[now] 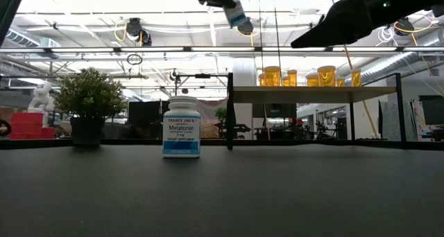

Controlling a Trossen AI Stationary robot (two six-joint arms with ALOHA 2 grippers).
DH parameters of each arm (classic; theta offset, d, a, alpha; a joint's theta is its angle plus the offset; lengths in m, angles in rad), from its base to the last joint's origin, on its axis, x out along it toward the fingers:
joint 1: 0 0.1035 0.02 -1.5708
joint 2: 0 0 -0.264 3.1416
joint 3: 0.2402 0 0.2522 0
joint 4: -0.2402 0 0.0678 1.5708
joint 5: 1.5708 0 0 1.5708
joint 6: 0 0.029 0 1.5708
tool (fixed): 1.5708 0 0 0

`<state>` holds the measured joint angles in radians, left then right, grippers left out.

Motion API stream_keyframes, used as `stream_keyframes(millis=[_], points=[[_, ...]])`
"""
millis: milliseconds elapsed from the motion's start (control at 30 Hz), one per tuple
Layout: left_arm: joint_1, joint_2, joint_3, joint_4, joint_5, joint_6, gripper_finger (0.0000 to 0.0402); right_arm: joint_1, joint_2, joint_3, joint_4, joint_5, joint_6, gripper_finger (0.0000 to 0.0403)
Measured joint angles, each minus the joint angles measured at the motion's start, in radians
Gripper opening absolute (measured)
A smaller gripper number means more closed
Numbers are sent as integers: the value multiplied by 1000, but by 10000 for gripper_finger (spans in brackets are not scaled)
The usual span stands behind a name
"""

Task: Pick and place medicine bottles onto shelf by color
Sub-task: Put the right large white pill bottle on the shelf

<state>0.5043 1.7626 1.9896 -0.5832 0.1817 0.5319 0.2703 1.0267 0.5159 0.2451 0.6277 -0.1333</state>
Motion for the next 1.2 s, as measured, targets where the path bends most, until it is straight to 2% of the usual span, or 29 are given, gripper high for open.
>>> stream_keyframes(millis=[300,600,833,1200], points=[[111,111,0,61,112,49,172,-63,0,0,-7,-2,-14,279],[136,253,0,80,183,83,176,-67,0,0,-20,-4,9,279],[136,306,0,80,192,104,175,-67,0,0,-40,-4,16,279],[136,309,-1,52,188,129,180,-67,0,0,-41,-4,16,279]])
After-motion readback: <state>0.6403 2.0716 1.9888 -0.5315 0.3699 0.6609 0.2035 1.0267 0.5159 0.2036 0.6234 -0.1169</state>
